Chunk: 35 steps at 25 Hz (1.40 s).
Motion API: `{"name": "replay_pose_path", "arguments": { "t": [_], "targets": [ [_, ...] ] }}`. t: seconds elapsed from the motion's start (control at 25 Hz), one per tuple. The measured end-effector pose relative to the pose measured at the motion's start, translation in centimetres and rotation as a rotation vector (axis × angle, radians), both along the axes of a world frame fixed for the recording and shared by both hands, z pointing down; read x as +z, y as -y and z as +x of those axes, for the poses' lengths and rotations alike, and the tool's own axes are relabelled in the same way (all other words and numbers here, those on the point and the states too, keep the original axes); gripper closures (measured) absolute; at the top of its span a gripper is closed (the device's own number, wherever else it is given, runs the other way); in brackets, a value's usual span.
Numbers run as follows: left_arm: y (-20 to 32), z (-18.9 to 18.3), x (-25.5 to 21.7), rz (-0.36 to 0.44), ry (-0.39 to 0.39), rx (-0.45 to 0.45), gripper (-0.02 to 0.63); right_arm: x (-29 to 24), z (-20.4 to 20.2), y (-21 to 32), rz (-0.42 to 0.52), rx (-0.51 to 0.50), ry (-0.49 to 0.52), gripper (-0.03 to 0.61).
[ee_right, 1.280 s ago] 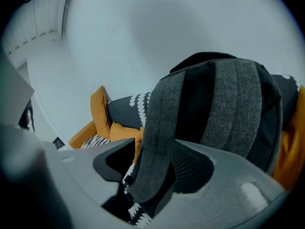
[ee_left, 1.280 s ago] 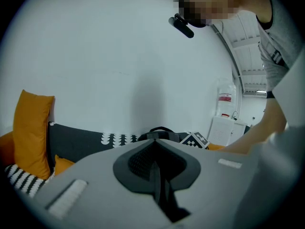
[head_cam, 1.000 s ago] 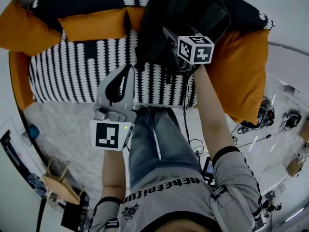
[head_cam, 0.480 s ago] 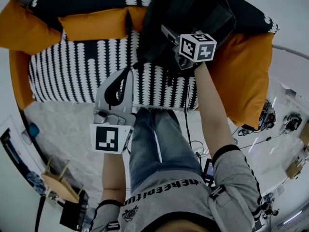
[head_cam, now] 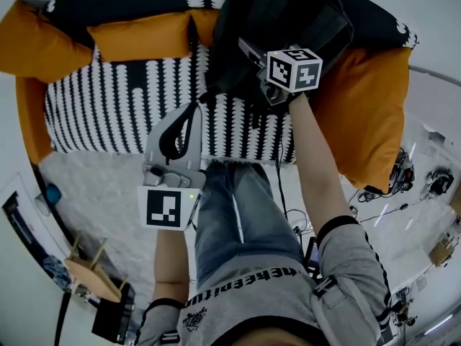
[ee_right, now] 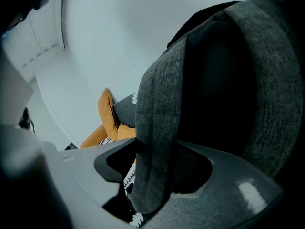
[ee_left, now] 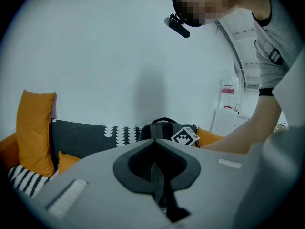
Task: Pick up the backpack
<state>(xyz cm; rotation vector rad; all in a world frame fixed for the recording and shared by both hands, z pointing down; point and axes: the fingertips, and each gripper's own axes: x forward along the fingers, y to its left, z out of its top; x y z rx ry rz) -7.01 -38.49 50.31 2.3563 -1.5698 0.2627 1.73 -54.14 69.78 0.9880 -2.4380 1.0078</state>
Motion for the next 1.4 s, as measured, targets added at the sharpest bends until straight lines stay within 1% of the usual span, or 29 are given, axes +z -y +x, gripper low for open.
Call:
{"name": "replay_pose_path", "arguments": {
  "t": [0.04,0.08,0.12,0.24,0.44,0.6,0.84,1.08,1.28,1.4],
  "targets": [
    [-0.1,0.1,0.0,0.001,0.001,0.003,0.594,-0.2,0.0,-0.1,0.005,0.000,-0.011,0.367],
    [-0.2,0.2,0.0,0.001,0.002,0.006,0.594,-0.4,0.2,-0.3,0.015,0.004,-0.025,0.393],
    [-0.2,0.3,0.0,0.001,0.001,0.009,0.594,-0.6,0.4,-0.4,0.026,0.010,-0.038,0.511],
    [-0.3,0.5,-0.3,0.007,-0.004,0.017,0.594,-1.4,0.9,-1.0,0.044,0.031,-0.032,0.545],
    [-0.7,0.8,-1.3,0.027,-0.009,0.025,0.594,-4.0,0.1,-2.1,0.083,0.021,-0.005,0.549],
    [-1.4,0.6,-2.5,0.058,-0.004,0.034,0.594,-6.6,0.3,-3.0,0.165,0.059,-0.043,0.549],
    [-2.5,-0.4,-4.8,0.103,0.009,0.026,0.594,-10.7,0.1,-5.2,0.271,0.066,-0.088,0.549],
    [-3.5,-1.9,-7.6,0.169,0.022,0.018,0.594,-15.0,-0.3,-6.6,0.346,0.076,-0.090,0.549],
    [-5.3,-2.9,-9.8,0.196,0.028,0.017,0.594,-18.7,-1.2,-8.8,0.398,0.075,-0.083,0.549],
    [-5.8,-3.4,-11.4,0.237,0.032,0.019,0.594,-21.2,-1.8,-9.5,0.443,0.073,-0.075,0.549]
  ]
}}
